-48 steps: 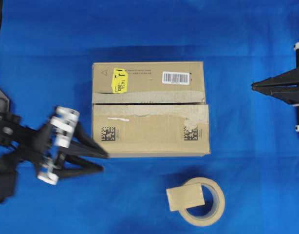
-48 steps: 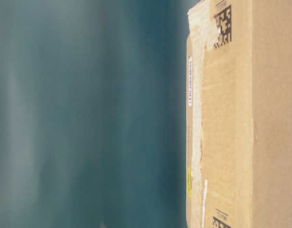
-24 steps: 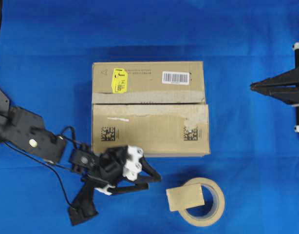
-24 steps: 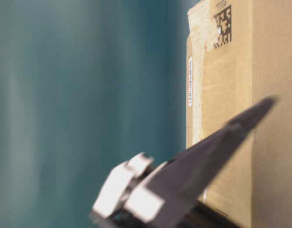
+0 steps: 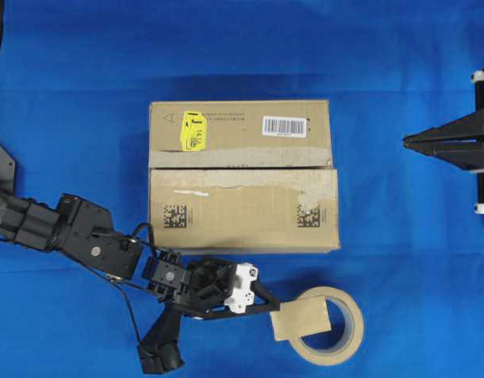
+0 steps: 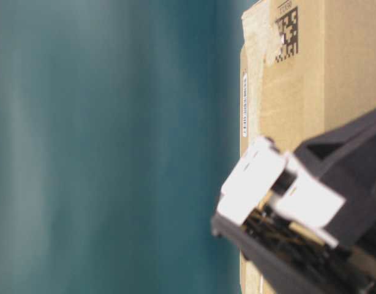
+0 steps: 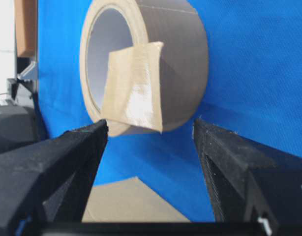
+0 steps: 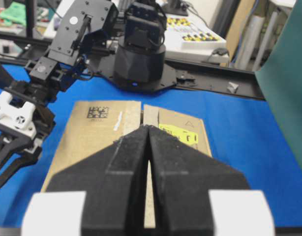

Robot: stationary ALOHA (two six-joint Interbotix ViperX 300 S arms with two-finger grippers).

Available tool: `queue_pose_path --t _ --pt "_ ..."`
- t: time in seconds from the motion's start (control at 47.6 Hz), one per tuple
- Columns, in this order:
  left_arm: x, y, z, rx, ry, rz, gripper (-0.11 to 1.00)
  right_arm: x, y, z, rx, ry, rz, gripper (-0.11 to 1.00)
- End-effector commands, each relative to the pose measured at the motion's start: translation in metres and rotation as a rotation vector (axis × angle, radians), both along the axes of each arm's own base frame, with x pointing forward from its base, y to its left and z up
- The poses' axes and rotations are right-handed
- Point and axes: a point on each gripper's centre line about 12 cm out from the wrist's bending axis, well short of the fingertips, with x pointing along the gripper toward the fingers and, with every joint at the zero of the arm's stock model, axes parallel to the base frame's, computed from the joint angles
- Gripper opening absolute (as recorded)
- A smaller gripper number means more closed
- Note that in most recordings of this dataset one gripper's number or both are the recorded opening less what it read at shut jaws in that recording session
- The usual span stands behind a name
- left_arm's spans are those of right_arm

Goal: Apply tape along the seams of the closed cardboard box to seal it securely.
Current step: 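Grasp the hanging beige tape strip with the left gripper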

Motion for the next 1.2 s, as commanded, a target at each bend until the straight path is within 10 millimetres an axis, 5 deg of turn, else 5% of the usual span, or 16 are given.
queue_pose_path --t 0.0,0.273,0.651,0.924,1.176 --pt "0.009 -0.004 0.012 -0.014 -0.044 -0.001 0.67 0.002 0.001 0.009 0.000 -0.026 0.003 0.02" --pt "0.012 -0.013 0.012 -0.009 -0.047 -0.021 0.60 0.003 0.001 0.009 -0.001 -0.021 0.005 0.02" --pt "0.020 -0.014 0.009 -0.001 0.014 -0.010 0.03 0.003 0.001 0.010 0.000 -0.026 0.007 0.02" --pt "0.019 -0.011 0.010 -0.016 0.025 0.005 0.01 0.003 0.005 0.010 0.000 -0.025 0.022 0.02" --pt "0.022 -0.009 0.045 -0.043 -0.053 0.010 0.01 0.003 0.005 0.009 0.000 -0.021 0.025 0.02"
